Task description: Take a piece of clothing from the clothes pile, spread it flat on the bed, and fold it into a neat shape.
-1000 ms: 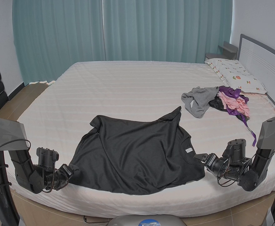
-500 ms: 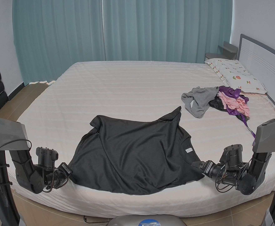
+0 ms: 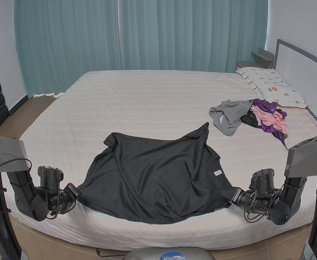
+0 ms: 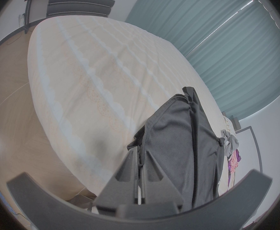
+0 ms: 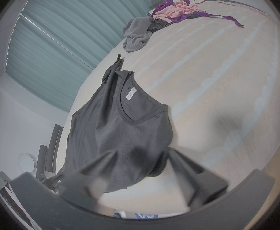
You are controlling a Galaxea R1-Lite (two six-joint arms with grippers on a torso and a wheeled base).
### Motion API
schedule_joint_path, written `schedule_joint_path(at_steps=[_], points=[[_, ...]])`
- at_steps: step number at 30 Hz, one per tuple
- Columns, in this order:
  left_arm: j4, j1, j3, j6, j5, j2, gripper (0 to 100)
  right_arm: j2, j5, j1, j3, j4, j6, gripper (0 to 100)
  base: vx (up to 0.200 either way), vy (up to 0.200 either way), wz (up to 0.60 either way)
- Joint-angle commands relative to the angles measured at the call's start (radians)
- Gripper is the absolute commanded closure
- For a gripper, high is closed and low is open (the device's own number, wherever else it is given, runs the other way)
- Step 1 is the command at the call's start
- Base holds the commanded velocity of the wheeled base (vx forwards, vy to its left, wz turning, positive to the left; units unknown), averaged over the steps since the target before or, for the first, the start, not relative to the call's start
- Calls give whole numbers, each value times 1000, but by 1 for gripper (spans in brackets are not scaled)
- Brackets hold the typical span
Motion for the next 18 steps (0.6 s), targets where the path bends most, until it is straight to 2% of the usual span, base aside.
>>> schedule_joint_path(at_steps=[1, 12, 18], points=[[-3, 2, -2, -1, 2, -12, 100, 0, 1, -5, -18, -1, 0, 100, 0, 0, 0], [-76, 42, -9, -16, 19, -44, 100, -91, 2, -34, -170, 49, 8, 100, 0, 0, 0], [-127, 62, -16, -77, 19, -36, 100, -48, 2, -52, -400, 267, 11, 100, 0, 0, 0]])
